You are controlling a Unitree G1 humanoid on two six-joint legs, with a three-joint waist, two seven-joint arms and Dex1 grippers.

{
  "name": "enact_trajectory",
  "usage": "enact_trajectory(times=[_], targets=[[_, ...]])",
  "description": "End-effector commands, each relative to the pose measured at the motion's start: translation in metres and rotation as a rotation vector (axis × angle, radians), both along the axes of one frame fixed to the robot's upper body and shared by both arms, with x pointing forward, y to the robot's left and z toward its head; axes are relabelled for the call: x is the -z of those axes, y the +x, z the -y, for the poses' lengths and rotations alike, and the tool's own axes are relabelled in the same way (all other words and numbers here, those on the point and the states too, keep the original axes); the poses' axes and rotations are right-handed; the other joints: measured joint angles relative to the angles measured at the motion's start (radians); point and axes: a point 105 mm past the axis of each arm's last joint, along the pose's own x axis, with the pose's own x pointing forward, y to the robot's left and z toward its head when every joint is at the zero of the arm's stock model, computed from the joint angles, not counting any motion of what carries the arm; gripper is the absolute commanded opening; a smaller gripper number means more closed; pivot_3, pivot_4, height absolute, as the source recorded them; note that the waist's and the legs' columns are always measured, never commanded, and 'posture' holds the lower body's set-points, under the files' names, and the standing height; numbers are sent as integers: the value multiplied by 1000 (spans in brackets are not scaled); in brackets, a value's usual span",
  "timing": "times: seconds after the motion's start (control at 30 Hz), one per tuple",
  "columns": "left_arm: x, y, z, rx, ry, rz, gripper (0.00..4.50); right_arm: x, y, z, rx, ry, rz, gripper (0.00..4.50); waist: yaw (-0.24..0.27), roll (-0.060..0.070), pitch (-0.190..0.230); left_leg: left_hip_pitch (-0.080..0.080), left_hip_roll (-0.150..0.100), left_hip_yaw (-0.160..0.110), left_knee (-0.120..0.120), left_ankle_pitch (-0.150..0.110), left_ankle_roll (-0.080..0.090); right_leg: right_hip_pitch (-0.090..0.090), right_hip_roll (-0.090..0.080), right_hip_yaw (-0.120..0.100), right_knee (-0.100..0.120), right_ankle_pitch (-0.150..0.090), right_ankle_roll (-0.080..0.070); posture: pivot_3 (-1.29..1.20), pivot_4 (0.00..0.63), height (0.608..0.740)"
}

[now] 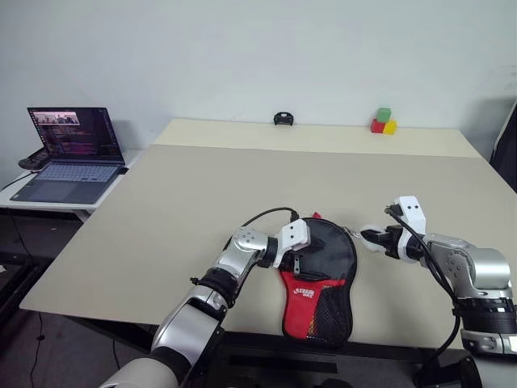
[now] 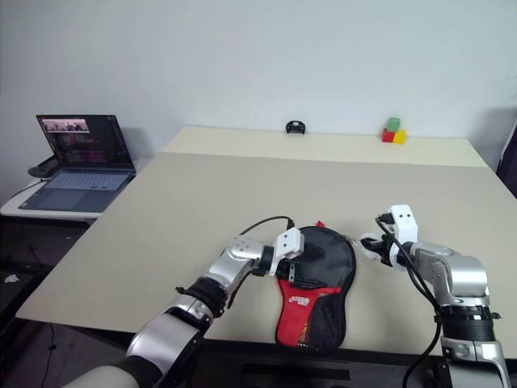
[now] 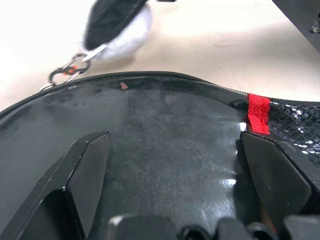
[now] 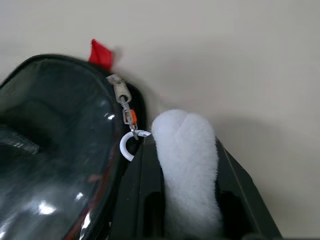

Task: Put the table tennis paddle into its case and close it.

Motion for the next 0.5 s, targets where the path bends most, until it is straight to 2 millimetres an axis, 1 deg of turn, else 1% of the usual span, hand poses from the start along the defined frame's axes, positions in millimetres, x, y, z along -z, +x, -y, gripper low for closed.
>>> enact_trajectory(times=[0.03,0.17,0.3,0.37,0.5], targets=[[57,-17,-17,-41,164,-157,4500,-11,-28,1,-62,7,-10,525,5,0,0,-1,-1,-1,0,0,0,0,0,-1,0,0,0,0,150,740],[56,-17,-17,-40,163,-157,4500,-4,-60,-11,-176,14,-82,524,7,0,-1,-1,-4,-2,-1,-2,3,1,-2,-1,-2,-1,1,0,150,740],[56,-17,-16,-40,164,-156,4500,5,-93,-21,-292,18,-148,515,7,-1,-1,-1,-5,-2,0,-2,4,1,-3,-1,-3,-4,6,0,150,740],[56,-17,-15,-38,164,-155,4500,11,-110,-23,-337,24,-192,515,8,-3,0,-1,-5,-3,0,-3,4,2,-3,-2,-3,-4,7,0,150,740],[56,-17,-14,-35,166,-153,4500,13,-134,-24,-402,37,-240,515,6,-5,0,0,-5,-3,0,-3,5,3,-3,-2,-4,-4,8,0,150,740]])
